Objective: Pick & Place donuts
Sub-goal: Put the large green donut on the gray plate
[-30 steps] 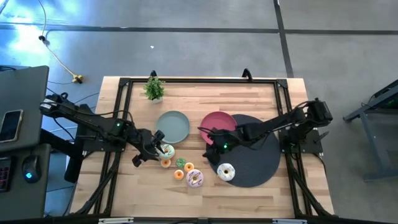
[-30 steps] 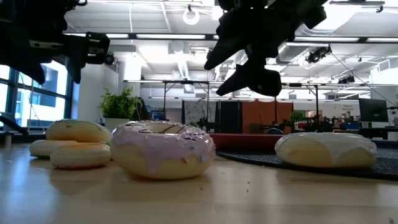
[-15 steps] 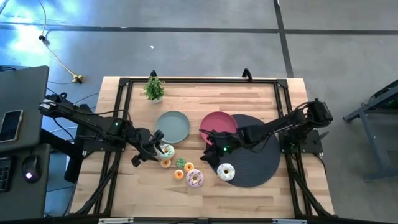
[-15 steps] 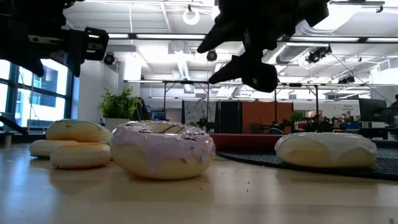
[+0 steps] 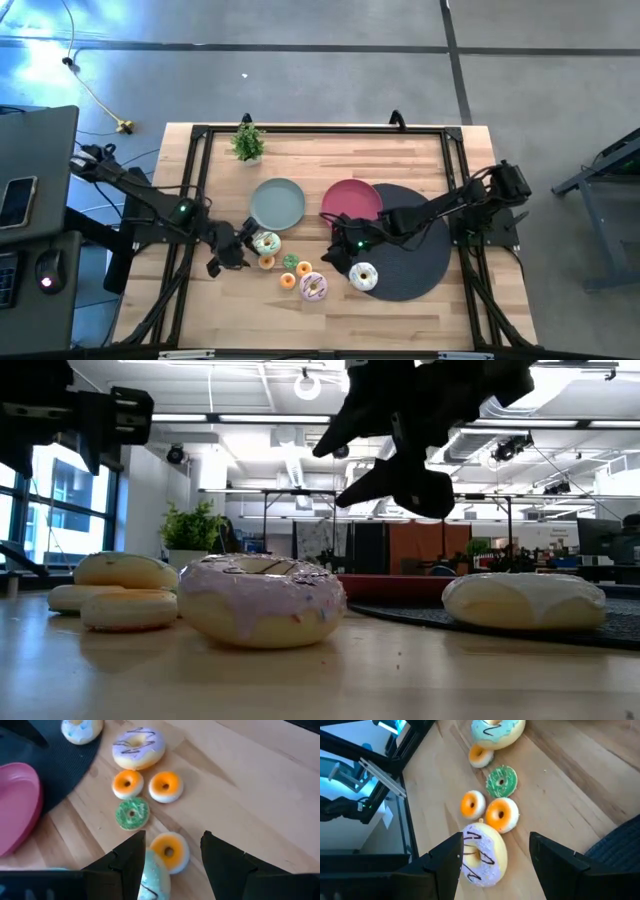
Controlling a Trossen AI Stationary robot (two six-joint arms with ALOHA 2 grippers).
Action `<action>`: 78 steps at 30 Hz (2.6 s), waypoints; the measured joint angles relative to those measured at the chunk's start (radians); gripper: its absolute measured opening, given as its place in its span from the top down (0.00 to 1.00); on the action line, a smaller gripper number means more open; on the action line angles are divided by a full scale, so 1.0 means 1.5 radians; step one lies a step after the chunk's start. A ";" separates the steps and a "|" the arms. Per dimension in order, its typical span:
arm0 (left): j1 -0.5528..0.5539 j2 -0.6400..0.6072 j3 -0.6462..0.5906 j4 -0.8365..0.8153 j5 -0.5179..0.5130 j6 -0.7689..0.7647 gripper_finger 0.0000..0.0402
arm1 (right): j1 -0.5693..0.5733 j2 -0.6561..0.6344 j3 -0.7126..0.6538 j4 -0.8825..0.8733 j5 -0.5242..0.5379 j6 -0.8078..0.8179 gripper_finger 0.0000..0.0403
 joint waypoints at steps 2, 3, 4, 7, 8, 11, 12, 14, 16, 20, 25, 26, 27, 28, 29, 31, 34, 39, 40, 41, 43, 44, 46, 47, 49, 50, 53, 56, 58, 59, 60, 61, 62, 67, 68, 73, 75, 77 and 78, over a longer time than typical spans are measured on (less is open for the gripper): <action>-0.029 0.002 0.000 -0.022 -0.020 -0.017 0.55 | 0.007 0.000 0.000 0.001 0.011 0.004 0.46; -0.043 0.006 0.000 -0.034 -0.029 -0.031 0.55 | 0.011 0.000 0.000 0.000 0.017 0.004 0.46; -0.055 0.010 0.000 -0.047 -0.036 -0.046 0.55 | 0.013 0.000 0.000 0.000 0.019 0.004 0.46; -0.077 0.023 -0.001 -0.066 -0.051 -0.098 0.55 | 0.019 0.000 0.000 0.001 0.019 0.004 0.46; -0.080 0.027 -0.001 -0.066 -0.056 -0.115 0.55 | 0.021 0.000 0.000 0.000 0.021 0.004 0.46; -0.079 0.042 -0.001 -0.059 -0.085 -0.158 0.55 | 0.021 0.000 0.000 0.000 0.027 -0.001 0.46; -0.078 0.046 -0.001 -0.059 -0.098 -0.169 0.55 | 0.021 0.000 0.000 0.000 0.027 -0.005 0.46; -0.079 0.056 -0.001 -0.056 -0.113 -0.184 0.55 | 0.021 0.000 0.000 0.000 0.027 -0.015 0.46; -0.079 0.069 -0.001 -0.051 -0.116 -0.187 0.55 | 0.021 0.000 0.000 0.000 0.027 -0.019 0.46; -0.079 0.097 0.000 -0.019 -0.119 -0.188 0.55 | 0.019 0.000 0.000 0.000 0.025 -0.021 0.46; -0.079 0.121 0.000 0.001 -0.131 -0.202 0.55 | 0.019 0.000 0.000 -0.003 0.025 -0.026 0.46; -0.079 0.122 -0.001 0.001 -0.135 -0.202 0.55 | 0.019 0.000 0.000 -0.005 0.025 -0.026 0.46; -0.079 0.121 -0.001 -0.001 -0.139 -0.203 0.55 | 0.019 0.000 0.000 -0.005 0.025 -0.026 0.46; -0.078 0.120 -0.001 -0.003 -0.144 -0.204 0.55 | 0.019 0.000 0.000 -0.005 0.026 -0.026 0.46; -0.078 0.116 -0.001 -0.009 -0.150 -0.204 0.55 | 0.019 0.000 0.000 -0.007 0.029 -0.026 0.46; -0.078 0.105 0.000 -0.029 -0.159 -0.209 0.55 | 0.019 0.000 0.000 -0.011 0.035 -0.027 0.46; -0.078 0.097 -0.001 -0.066 -0.176 -0.223 0.55 | 0.019 0.000 0.000 -0.017 0.043 -0.030 0.46; -0.078 0.098 -0.001 -0.061 -0.208 -0.221 0.55 | 0.015 0.000 0.000 -0.025 0.048 -0.031 0.46; -0.078 0.102 0.000 -0.060 -0.211 -0.221 0.55 | 0.013 0.000 0.000 -0.027 0.047 -0.032 0.46; -0.076 0.107 0.000 -0.060 -0.217 -0.219 0.55 | 0.011 0.000 0.000 -0.027 0.047 -0.035 0.46; -0.074 0.117 0.000 -0.061 -0.221 -0.219 0.55 | 0.010 0.000 0.000 -0.032 0.045 -0.038 0.46; -0.073 0.119 0.000 -0.060 -0.221 -0.221 0.55 | 0.010 0.000 0.000 -0.032 0.045 -0.042 0.46; -0.074 0.119 0.000 -0.060 -0.220 -0.221 0.55 | 0.010 0.000 0.000 -0.032 0.046 -0.046 0.46; -0.074 0.120 0.000 -0.056 -0.219 -0.219 0.55 | 0.008 0.000 0.000 -0.032 0.045 -0.046 0.46; -0.073 0.125 0.000 -0.056 -0.222 -0.219 0.55 | 0.005 0.000 0.000 -0.034 0.041 -0.047 0.46; -0.073 0.125 0.000 -0.056 -0.227 -0.219 0.55 | 0.003 0.000 0.000 -0.035 0.040 -0.048 0.46; -0.074 0.125 0.000 -0.056 -0.232 -0.219 0.55 | -0.004 0.000 0.000 -0.034 0.038 -0.049 0.46; -0.074 0.128 0.000 -0.058 -0.255 -0.214 0.55 | -0.011 0.000 0.000 -0.034 0.026 -0.049 0.46; -0.073 0.136 0.000 -0.061 -0.267 -0.202 0.55 | -0.015 0.000 0.000 -0.034 0.018 -0.049 0.46; -0.073 0.139 -0.001 -0.062 -0.270 -0.200 0.55 | -0.017 0.000 0.000 -0.035 0.014 -0.049 0.46; -0.073 0.141 0.000 -0.059 -0.271 -0.201 0.55 | -0.018 0.000 0.000 -0.035 0.012 -0.049 0.46; -0.073 0.146 0.000 -0.056 -0.271 -0.201 0.55 | -0.020 0.000 0.000 -0.035 0.011 -0.049 0.46; -0.073 0.151 0.000 -0.056 -0.271 -0.201 0.55 | -0.020 0.000 0.000 -0.035 0.011 -0.049 0.46; -0.073 0.166 -0.001 -0.041 -0.291 -0.196 0.55 | -0.020 0.000 0.000 -0.035 0.011 -0.046 0.46; -0.073 0.170 0.000 -0.031 -0.291 -0.192 0.55 | -0.020 0.000 0.000 -0.035 0.011 -0.046 0.46; -0.073 0.210 0.000 -0.008 -0.268 -0.184 0.55 | -0.020 0.000 0.000 -0.040 0.011 -0.044 0.46; -0.073 0.225 0.000 -0.004 -0.270 -0.184 0.55 | -0.020 0.000 0.000 -0.041 0.007 -0.044 0.46; -0.073 0.235 0.000 0.002 -0.273 -0.185 0.55 | -0.020 0.000 0.000 -0.042 0.004 -0.044 0.46; -0.073 0.237 0.000 0.004 -0.271 -0.187 0.55 | -0.020 0.000 0.000 -0.043 0.002 -0.043 0.46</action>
